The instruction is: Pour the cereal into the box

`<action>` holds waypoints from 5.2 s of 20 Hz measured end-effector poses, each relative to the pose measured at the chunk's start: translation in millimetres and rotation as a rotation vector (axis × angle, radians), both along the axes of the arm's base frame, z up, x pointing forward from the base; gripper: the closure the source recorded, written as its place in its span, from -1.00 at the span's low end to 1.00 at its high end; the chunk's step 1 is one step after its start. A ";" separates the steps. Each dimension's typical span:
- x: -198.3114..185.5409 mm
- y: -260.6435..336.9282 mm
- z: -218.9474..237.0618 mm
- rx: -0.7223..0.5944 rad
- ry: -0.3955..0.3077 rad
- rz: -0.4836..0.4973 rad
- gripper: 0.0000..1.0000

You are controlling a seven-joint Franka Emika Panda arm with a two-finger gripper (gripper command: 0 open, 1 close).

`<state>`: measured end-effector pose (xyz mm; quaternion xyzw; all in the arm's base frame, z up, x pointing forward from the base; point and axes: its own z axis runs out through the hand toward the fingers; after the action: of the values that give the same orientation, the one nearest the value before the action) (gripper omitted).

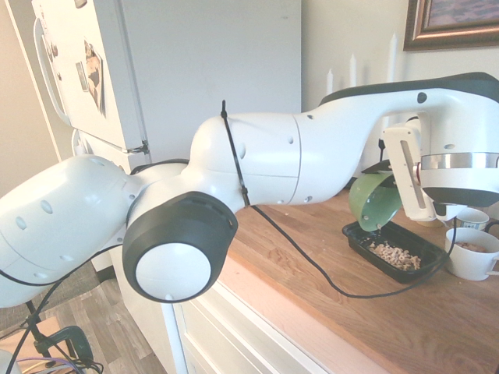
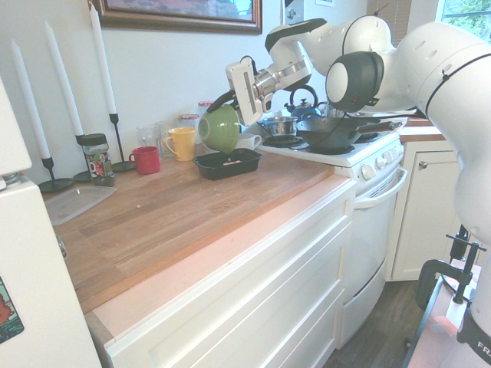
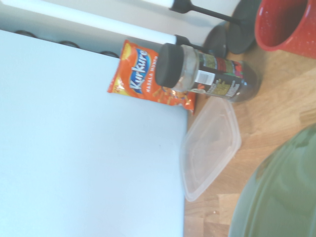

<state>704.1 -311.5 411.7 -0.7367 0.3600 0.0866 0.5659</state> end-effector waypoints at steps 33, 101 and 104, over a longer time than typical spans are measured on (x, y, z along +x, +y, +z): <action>66.2 289.4 97.1 -1.296 0.132 0.062 1.00; 74.9 431.4 14.3 -1.293 0.189 0.097 -1.00; 65.3 409.2 52.8 -1.249 0.203 0.101 -1.00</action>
<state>769.4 97.7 464.6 -0.9321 0.3594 -0.0438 -0.0123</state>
